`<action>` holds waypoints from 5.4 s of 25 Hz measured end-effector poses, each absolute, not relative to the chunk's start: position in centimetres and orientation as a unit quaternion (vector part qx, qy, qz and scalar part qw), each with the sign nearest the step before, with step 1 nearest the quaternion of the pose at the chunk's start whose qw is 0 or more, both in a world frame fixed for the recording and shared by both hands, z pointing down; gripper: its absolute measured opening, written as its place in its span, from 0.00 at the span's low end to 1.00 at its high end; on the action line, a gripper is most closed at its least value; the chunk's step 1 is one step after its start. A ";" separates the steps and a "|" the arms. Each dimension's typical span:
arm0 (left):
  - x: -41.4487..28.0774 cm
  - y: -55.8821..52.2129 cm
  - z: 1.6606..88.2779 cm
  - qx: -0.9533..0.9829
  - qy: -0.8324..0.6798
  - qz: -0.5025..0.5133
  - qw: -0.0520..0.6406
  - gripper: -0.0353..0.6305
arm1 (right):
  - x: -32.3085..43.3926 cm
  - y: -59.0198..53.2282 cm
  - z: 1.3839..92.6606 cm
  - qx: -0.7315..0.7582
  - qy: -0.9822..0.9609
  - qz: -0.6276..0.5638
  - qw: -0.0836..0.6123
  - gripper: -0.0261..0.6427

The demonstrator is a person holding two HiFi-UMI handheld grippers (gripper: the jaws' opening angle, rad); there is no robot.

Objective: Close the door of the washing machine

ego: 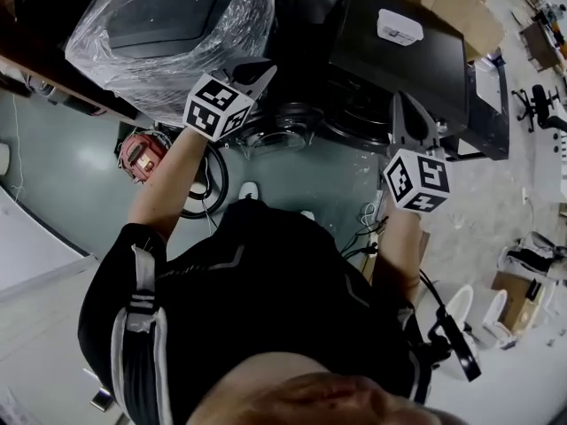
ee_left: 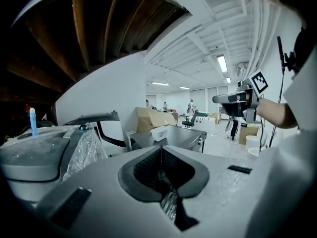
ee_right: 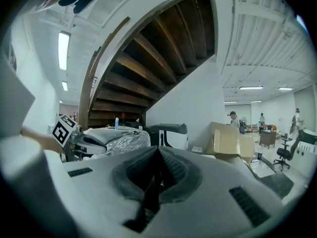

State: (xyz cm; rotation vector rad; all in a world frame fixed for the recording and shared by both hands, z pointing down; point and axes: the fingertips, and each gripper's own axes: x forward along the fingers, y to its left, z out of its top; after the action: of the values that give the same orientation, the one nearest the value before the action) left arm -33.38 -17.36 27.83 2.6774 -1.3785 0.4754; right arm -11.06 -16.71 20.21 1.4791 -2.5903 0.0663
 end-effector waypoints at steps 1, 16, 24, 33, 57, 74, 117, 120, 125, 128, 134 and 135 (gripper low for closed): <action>-34.0 -17.6 28.3 0.881 -0.446 0.151 0.056 0.06 | -11.7 -16.9 20.7 0.498 -0.863 0.023 0.086 0.05; -38.5 -18.5 44.2 0.904 -0.323 0.253 0.122 0.06 | -17.9 -15.7 28.7 0.517 -0.839 0.072 0.152 0.05; -39.4 -18.5 52.3 0.888 -0.301 0.313 0.155 0.11 | -19.3 -14.5 33.5 0.528 -0.823 0.118 0.171 0.05; -40.0 -17.8 60.1 0.875 -0.247 0.382 0.169 0.22 | -20.3 -12.8 38.2 0.527 -0.810 0.175 0.191 0.05; -39.0 -18.5 68.8 0.850 -0.200 0.459 0.166 0.25 | -19.7 -12.1 46.6 0.521 -0.792 0.225 0.226 0.05; -37.7 -16.5 68.8 0.832 -0.216 0.477 0.183 0.24 | -18.4 -10.1 48.3 0.523 -0.782 0.237 0.242 0.05; -17.5 -5.2 68.0 0.765 -0.272 0.486 0.324 0.27 | -3.7 -2.9 49.5 0.567 -0.747 0.287 0.197 0.05; -15.9 -5.0 67.8 0.764 -0.250 0.504 0.315 0.27 | -1.6 -2.1 50.4 0.577 -0.735 0.300 0.191 0.05; -13.7 -4.9 67.8 0.772 -0.229 0.504 0.313 0.27 | 1.3 -0.9 51.5 0.595 -0.718 0.312 0.183 0.05; -12.3 -5.1 67.7 0.769 -0.236 0.499 0.321 0.27 | 3.0 -0.4 52.2 0.600 -0.709 0.323 0.180 0.05; -9.8 -5.5 67.4 0.772 -0.221 0.515 0.300 0.28 | 5.8 0.2 54.0 0.603 -0.699 0.345 0.173 0.05; -9.4 -5.5 67.2 0.775 -0.215 0.523 0.282 0.28 | 6.0 0.3 54.3 0.601 -0.698 0.348 0.172 0.05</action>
State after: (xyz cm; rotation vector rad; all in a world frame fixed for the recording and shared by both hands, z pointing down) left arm -9.40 -5.55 67.22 2.0769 -0.5762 1.4000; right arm 6.00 0.32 54.26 1.7063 -1.9816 0.9874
